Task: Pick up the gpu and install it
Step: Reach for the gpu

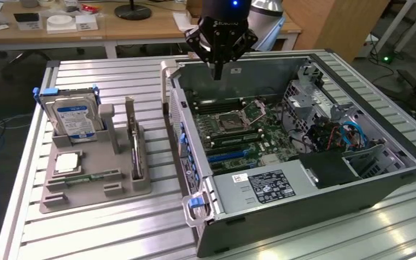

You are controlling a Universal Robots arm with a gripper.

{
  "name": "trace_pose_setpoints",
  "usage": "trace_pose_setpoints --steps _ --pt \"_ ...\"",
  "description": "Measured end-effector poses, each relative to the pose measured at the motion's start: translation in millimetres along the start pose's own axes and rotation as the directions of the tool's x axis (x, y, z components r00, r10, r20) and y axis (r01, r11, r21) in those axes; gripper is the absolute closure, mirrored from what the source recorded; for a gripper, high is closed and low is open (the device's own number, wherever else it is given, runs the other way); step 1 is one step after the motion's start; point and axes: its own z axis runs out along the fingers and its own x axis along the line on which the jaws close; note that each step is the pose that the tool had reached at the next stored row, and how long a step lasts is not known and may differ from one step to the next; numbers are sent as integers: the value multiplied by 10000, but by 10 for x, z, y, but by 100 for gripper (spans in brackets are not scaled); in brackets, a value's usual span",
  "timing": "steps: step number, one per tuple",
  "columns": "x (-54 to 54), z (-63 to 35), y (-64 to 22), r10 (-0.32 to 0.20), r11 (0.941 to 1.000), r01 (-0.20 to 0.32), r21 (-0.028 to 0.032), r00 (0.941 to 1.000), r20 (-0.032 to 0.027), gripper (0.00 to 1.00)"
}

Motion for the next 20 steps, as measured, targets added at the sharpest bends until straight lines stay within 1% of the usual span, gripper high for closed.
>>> trace_pose_setpoints --steps 20 --pt "214 -6 -19 0 10000 0 -1 10000 0 89"
